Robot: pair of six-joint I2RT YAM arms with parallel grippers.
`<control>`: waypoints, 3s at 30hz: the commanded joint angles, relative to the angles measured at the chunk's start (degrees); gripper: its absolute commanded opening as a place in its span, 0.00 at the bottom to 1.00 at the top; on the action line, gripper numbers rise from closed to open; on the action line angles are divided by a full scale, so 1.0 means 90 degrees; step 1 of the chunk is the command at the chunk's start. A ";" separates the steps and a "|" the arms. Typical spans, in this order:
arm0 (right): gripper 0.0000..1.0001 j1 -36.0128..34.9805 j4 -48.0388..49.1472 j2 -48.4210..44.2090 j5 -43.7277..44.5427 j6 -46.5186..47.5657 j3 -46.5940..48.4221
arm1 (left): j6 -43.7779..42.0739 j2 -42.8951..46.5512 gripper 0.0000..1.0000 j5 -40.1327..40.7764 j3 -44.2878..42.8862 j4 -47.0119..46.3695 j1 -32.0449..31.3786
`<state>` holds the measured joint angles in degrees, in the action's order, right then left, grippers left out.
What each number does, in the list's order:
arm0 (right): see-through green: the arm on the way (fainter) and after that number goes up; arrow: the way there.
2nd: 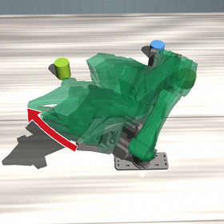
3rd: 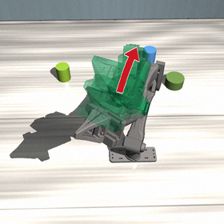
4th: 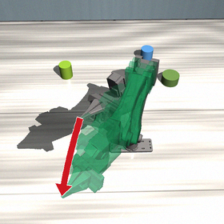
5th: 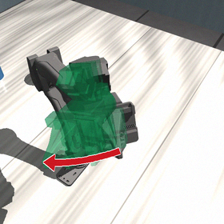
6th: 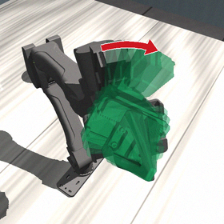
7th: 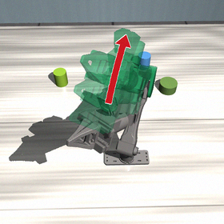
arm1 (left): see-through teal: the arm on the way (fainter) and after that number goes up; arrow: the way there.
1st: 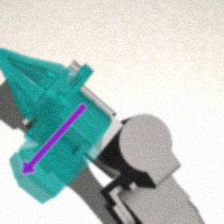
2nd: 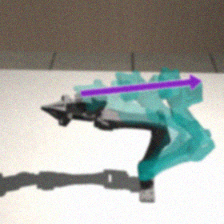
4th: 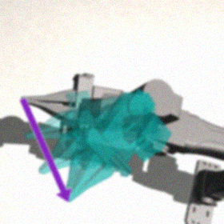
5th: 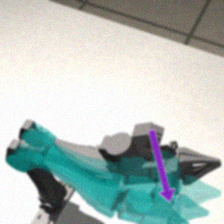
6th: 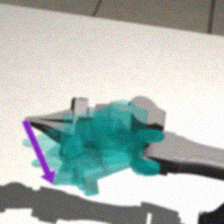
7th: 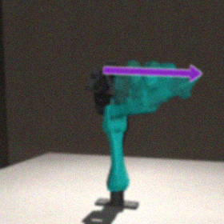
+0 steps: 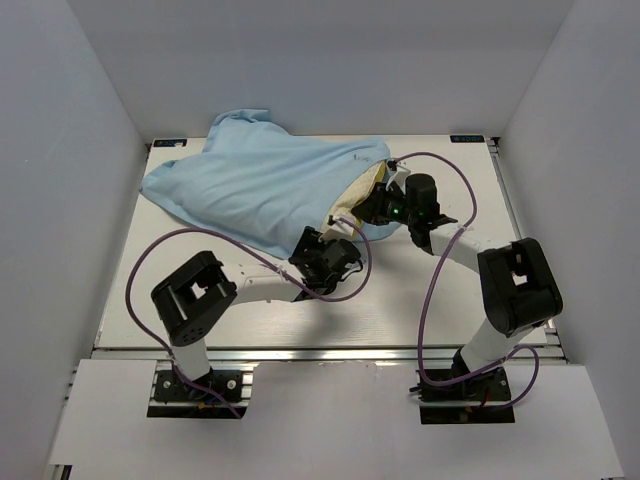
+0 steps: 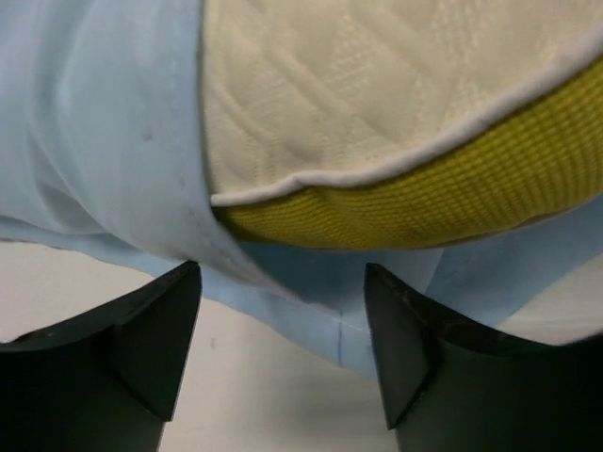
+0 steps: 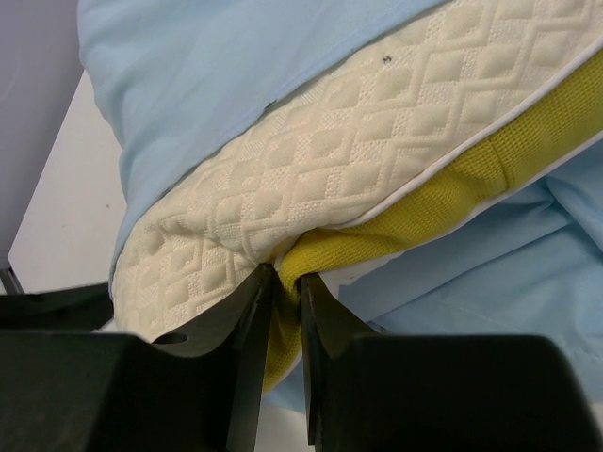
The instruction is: Put the pillow into the pillowcase
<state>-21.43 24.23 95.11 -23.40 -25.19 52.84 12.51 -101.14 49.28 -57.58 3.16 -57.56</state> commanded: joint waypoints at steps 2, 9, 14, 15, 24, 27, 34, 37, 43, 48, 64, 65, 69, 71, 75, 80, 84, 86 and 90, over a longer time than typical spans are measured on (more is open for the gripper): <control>0.24 -0.0021 0.0238 -0.0216 -0.0261 -0.0092 0.0262 | 0.0182 0.0154 0.63 0.0345 -0.0301 0.0147 0.0057; 0.24 -0.0031 0.0189 -0.0109 -0.0271 -0.0072 0.0379 | 0.0153 0.0788 0.00 0.0131 0.0070 0.0137 0.0097; 0.24 -0.0031 0.0072 0.0164 -0.0398 -0.0043 0.0642 | -0.0120 0.1715 0.00 -0.1320 -0.0445 0.0430 0.0009; 0.24 -0.0031 0.0081 0.0213 -0.0437 -0.0140 0.0691 | -0.0140 0.1813 0.00 -0.1576 -0.0622 0.0527 -0.0030; 0.23 -0.0450 0.0179 0.0370 -0.0857 -0.0882 0.1414 | 0.0239 0.1961 0.00 -0.4417 -0.1795 0.1583 -0.0128; 0.24 -0.0772 0.0199 0.0340 -0.0740 -0.1048 0.1434 | 0.0542 0.1951 0.00 -0.4888 -0.1796 0.1388 -0.0128; 0.26 -0.0842 -0.0768 0.0682 -0.0408 -0.0054 0.0879 | 0.1197 0.2175 0.00 -0.5016 -0.0615 0.0638 -0.0128; 0.31 -0.0569 -0.0934 0.0478 -0.0379 0.0503 0.0253 | 0.1412 0.2127 0.09 -0.5299 -0.0146 0.0294 -0.0128; 0.43 -0.0178 -0.1353 0.0116 -0.0564 0.1264 -0.0372 | 0.1227 0.1990 0.77 -0.5330 -0.0690 0.0771 -0.0118; 0.52 -0.0031 -0.1539 0.0057 -0.0876 0.1519 -0.0295 | 0.0544 0.2293 0.91 -0.4237 -0.1492 0.1270 -0.0108; 0.69 0.1473 -0.2682 -0.0646 -0.1004 0.2350 0.0213 | -0.1622 -0.0195 0.94 -0.3368 -0.2312 0.0752 0.0526; 0.69 0.1473 -0.2682 -0.0578 -0.1004 0.2340 0.0242 | -0.1692 -0.0342 0.94 -0.3221 -0.2593 0.0878 0.0546; 0.67 0.1453 -0.2565 0.0084 -0.0955 0.1834 0.0758 | -0.1966 -0.0997 0.94 -0.2264 -0.3142 0.1124 0.0614; 0.66 0.1444 -0.2526 0.0445 -0.0887 0.1560 0.0983 | -0.2045 -0.1154 0.93 -0.2028 -0.3172 0.1094 0.0711; 0.67 0.1376 -0.2584 0.1070 -0.0517 0.1140 0.1637 | -0.1977 -0.1203 0.74 -0.2135 -0.3095 0.1172 0.0965; 0.66 0.1278 -0.2487 0.1648 -0.0340 0.0573 0.2331 | -0.1733 -0.1047 0.52 -0.2437 -0.2792 0.1144 0.1336; 0.66 0.1181 -0.2682 0.2107 -0.0155 0.0143 0.2800 | -0.1605 -0.0843 0.50 -0.2672 -0.2577 0.1065 0.1503; 0.65 0.1122 -0.2973 0.2195 -0.0008 0.0017 0.2927 | -0.1537 -0.0803 0.50 -0.2770 -0.2508 0.1065 0.1571; 0.62 0.0995 -0.3121 0.2274 0.0061 -0.0208 0.2841 | -0.1246 -0.0706 0.50 -0.3033 -0.2323 0.0968 0.1737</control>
<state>-11.57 -1.69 115.20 -24.12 -23.86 77.14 -1.19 -111.18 22.33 -80.40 10.90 -44.25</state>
